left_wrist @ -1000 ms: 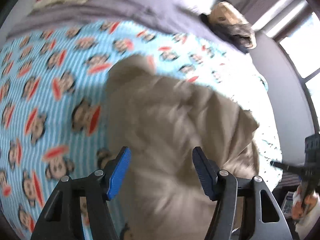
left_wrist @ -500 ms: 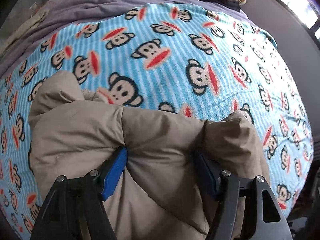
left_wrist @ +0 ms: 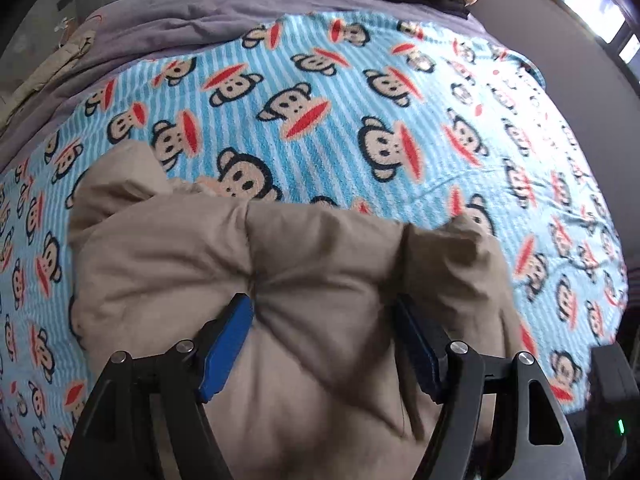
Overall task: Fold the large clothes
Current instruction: 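Open both tools and release the folded jacket bundle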
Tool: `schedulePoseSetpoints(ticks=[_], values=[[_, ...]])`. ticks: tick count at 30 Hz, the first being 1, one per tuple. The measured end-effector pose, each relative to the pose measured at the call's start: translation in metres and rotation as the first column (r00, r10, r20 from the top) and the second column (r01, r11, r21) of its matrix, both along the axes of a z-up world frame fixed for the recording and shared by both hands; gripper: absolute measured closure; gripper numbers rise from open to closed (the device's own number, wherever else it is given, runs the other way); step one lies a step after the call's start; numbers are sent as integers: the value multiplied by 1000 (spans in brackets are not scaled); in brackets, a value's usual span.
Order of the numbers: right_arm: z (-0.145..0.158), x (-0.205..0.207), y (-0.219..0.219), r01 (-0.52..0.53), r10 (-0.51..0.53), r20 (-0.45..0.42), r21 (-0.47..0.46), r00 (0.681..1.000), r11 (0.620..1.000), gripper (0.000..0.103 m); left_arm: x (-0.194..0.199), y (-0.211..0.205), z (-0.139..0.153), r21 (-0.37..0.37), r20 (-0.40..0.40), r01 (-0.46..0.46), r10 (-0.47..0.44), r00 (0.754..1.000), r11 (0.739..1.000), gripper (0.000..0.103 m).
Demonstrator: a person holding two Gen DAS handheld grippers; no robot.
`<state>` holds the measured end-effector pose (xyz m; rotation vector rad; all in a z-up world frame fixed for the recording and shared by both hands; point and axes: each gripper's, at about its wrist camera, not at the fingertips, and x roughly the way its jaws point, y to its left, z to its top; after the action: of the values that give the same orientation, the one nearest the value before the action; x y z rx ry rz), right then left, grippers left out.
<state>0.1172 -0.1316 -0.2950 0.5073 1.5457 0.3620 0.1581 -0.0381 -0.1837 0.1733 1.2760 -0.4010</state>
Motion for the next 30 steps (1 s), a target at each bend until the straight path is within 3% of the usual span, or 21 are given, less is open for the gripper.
schedulePoseSetpoints(ticks=[5,9,11,12,13,18,22,24,26,28,30], values=[[2,2,-4,-2,2,-5,-7,1000,1000,101,-30,27,28,-55,-14,-42,41,999,998,29],[-6,7,1,-8,8,-8,-20,1000,1000,101,-52,55,36,-128,-83,-130,120,989,983,29],[8,2,3,2,-2,-16,-11,1000,1000,101,-61,66,36,-143,-112,-162,147,983,976,25],[7,2,2,7,-7,-21,-5,1000,1000,101,-65,72,36,-136,-117,-178,162,980,975,3],[7,2,3,9,-9,-23,-2,1000,1000,101,-69,77,36,-126,-111,-195,181,977,973,0],[11,7,4,-1,1,-19,-3,1000,1000,96,-86,95,41,-116,-114,-242,229,967,963,0],[23,8,6,-8,8,-10,-1,1000,1000,95,-95,96,56,-30,-15,-231,231,973,972,0],[38,8,7,-18,18,14,16,1000,1000,80,-98,100,67,-55,23,-240,242,970,969,0],[52,8,8,-29,27,52,47,998,998,27,-99,103,74,-74,37,-248,251,967,966,0],[73,7,11,-46,42,116,39,992,998,11,-100,107,80,-99,52,-256,262,964,962,0],[89,8,12,-53,51,163,7,985,999,11,-100,109,82,-122,32,-254,260,965,959,0]])
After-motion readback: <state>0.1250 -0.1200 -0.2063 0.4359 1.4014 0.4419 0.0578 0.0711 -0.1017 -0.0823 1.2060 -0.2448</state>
